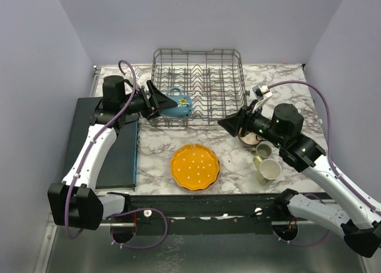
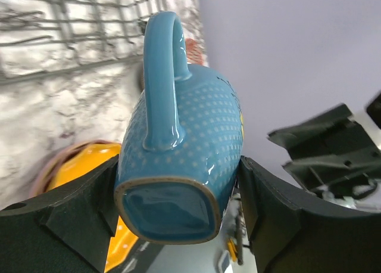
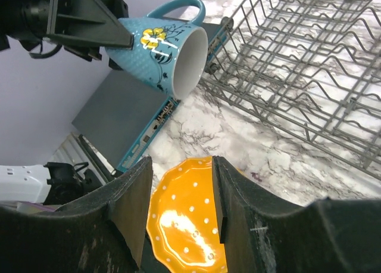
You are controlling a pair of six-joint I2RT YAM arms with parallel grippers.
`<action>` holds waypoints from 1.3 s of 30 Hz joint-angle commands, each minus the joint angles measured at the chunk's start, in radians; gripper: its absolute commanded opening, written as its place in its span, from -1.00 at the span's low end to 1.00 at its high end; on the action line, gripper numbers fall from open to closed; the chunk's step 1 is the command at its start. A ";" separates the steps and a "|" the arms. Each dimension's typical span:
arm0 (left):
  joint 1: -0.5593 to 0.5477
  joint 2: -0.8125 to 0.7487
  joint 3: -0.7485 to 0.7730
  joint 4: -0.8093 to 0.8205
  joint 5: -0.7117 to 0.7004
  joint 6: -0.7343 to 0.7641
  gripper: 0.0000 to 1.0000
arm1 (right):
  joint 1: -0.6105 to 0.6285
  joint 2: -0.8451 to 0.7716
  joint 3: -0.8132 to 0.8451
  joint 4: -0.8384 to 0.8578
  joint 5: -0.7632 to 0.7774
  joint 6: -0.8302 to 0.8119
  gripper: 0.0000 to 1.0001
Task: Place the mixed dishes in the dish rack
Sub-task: Turn the cup upside down in the dish rack.
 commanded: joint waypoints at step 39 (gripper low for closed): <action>-0.237 0.695 0.932 -0.806 -1.063 0.477 -1.00 | 0.006 -0.007 -0.031 -0.152 0.032 -0.024 0.01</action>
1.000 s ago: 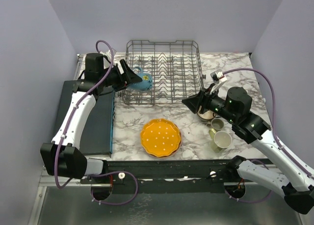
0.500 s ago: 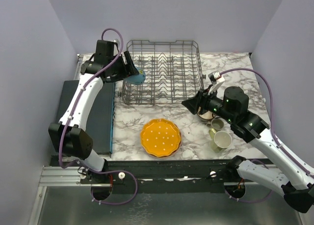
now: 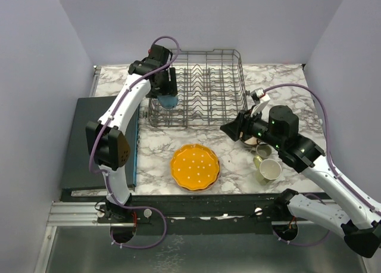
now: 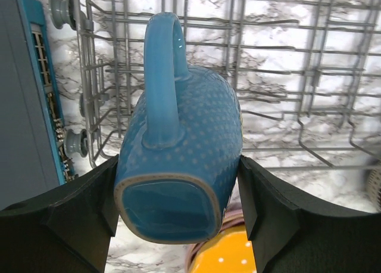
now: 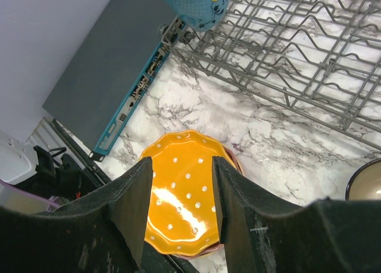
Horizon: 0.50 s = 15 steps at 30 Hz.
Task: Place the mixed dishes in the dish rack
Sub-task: Turn the cup upside down in the dish rack.
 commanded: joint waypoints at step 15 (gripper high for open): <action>-0.018 0.207 0.177 -0.081 -0.185 0.064 -1.00 | 0.007 0.003 -0.048 -0.017 -0.032 0.005 0.01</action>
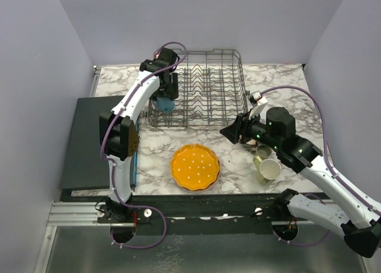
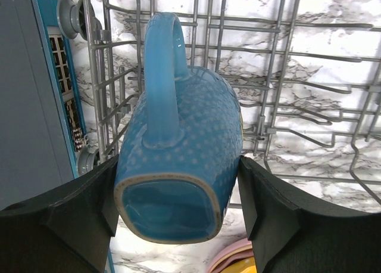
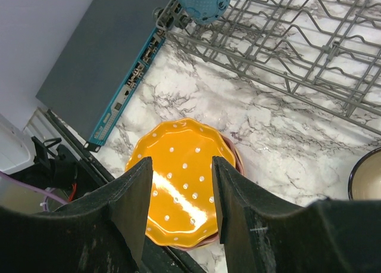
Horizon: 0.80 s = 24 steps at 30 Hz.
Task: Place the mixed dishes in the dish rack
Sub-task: Turn the cup upside down in the dish rack.
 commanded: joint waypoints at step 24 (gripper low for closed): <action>-0.007 0.220 0.315 -0.079 -0.073 0.038 -1.00 | 0.007 0.005 -0.049 0.019 -0.036 0.010 0.01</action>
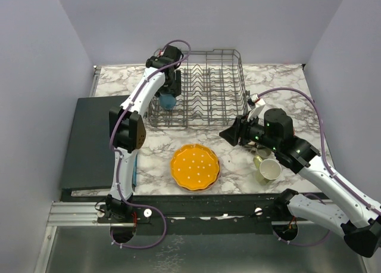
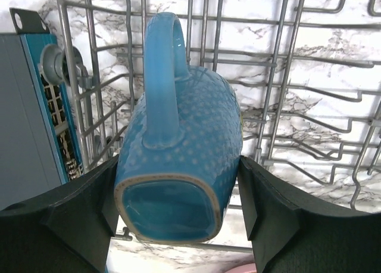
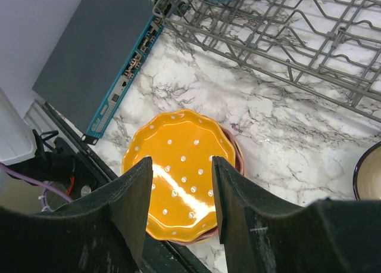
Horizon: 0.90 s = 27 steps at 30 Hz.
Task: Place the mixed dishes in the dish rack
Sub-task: Turn the cup upside down in the dish rack.
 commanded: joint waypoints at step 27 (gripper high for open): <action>0.079 0.226 0.362 0.122 -0.047 0.047 -1.00 | 0.006 0.065 0.013 0.023 -0.092 0.017 0.00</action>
